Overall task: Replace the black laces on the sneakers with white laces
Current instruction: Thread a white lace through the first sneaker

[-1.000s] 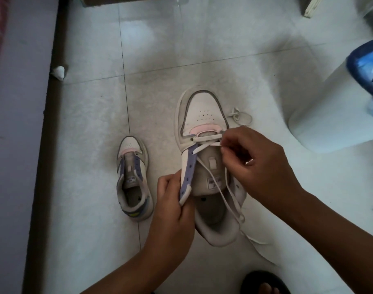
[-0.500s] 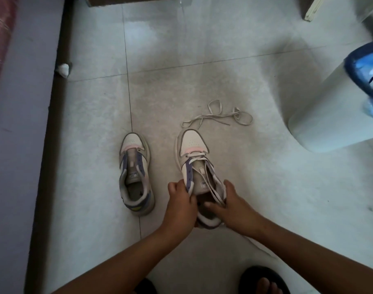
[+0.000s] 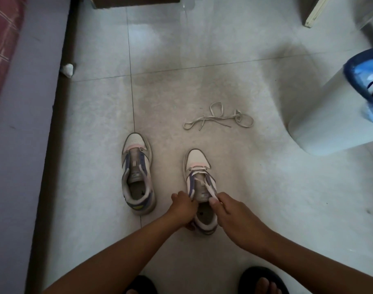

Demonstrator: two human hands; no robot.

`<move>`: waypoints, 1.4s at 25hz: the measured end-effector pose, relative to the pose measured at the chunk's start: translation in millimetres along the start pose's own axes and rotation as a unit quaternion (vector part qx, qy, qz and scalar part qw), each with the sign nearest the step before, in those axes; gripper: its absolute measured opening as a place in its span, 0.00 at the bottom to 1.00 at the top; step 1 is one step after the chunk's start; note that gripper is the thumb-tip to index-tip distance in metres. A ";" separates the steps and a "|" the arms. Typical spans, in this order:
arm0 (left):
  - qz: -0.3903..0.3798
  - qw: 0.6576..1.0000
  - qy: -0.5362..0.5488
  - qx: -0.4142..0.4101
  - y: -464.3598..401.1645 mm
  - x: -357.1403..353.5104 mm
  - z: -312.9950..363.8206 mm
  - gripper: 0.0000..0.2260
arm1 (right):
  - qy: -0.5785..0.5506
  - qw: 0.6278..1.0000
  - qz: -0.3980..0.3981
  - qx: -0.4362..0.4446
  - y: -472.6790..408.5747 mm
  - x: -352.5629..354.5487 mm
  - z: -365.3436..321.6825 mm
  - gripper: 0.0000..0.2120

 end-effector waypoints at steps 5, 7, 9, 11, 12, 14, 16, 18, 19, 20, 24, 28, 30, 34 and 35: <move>0.089 0.994 -0.016 -0.066 10.9 43.9 19.0 0.09 | -0.556 0.764 -0.197 -0.263 1.6 -24.8 30.1 0.10; 0.093 0.990 0.085 -0.070 17.4 48.6 24.7 0.12 | -0.535 0.793 -0.161 -0.243 3.4 -24.3 35.6 0.04; 0.028 0.985 0.165 -0.045 27.4 34.2 29.4 0.16 | -0.396 0.904 -0.054 -0.151 9.7 -7.9 33.5 0.01; -0.023 0.979 0.200 -0.019 37.1 16.6 32.5 0.20 | -0.139 0.990 0.018 0.012 19.9 -2.0 20.5 0.03; -0.031 0.974 0.224 -0.014 40.2 10.8 35.1 0.19 | -0.016 0.996 0.009 0.086 27.6 -11.1 12.6 0.05; -0.020 0.963 0.268 -0.015 41.6 4.8 36.5 0.13 | 0.045 0.990 -0.015 0.133 35.7 -25.3 10.5 0.07; -0.006 0.951 0.308 -0.011 44.5 4.1 33.8 0.09 | -0.206 0.977 -0.054 0.001 31.2 -17.6 17.3 0.09; 0.004 0.943 0.333 0.000 49.3 2.6 27.5 0.07 | -0.414 0.893 -0.091 -0.153 22.8 -18.6 31.6 0.14; 0.015 0.939 0.343 0.004 51.6 2.3 24.2 0.05 | -0.415 0.893 -0.065 -0.162 18.6 -12.6 35.4 0.15; 0.038 0.936 0.350 0.005 54.9 4.5 22.2 0.01 | -0.364 0.923 -0.018 -0.127 16.1 -3.7 34.8 0.14; 0.069 0.945 0.318 -0.030 56.3 9.4 16.5 0.04 | -0.117 0.975 0.122 0.142 41.7 13.5 0.0 0.07; -0.039 0.945 0.324 -0.008 63.1 -4.3 28.5 0.19 | 0.046 0.956 -0.027 0.289 56.1 -19.0 -17.2 0.16; -0.048 0.948 0.312 -0.039 65.9 -3.0 37.8 0.18 | 0.033 0.963 -0.020 0.267 52.9 -16.4 -8.1 0.11; 0.005 0.959 0.256 -0.118 72.2 4.5 49.4 0.15 | -0.245 0.956 0.158 0.024 6.8 32.0 32.4 0.07; -0.004 0.955 0.264 -0.131 76.0 1.9 53.2 0.15 | -0.270 0.959 0.077 -0.047 -11.3 24.6 36.8 0.08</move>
Point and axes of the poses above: each hand's wrist, its own y-axis away from the middle knuckle, its own x-axis out of the back of the hand, z = x × y, the point moved 7 cm from there along -y, towards the middle knuckle, and after that the axes turned 13 degrees about -x, right-handed, at the moved point
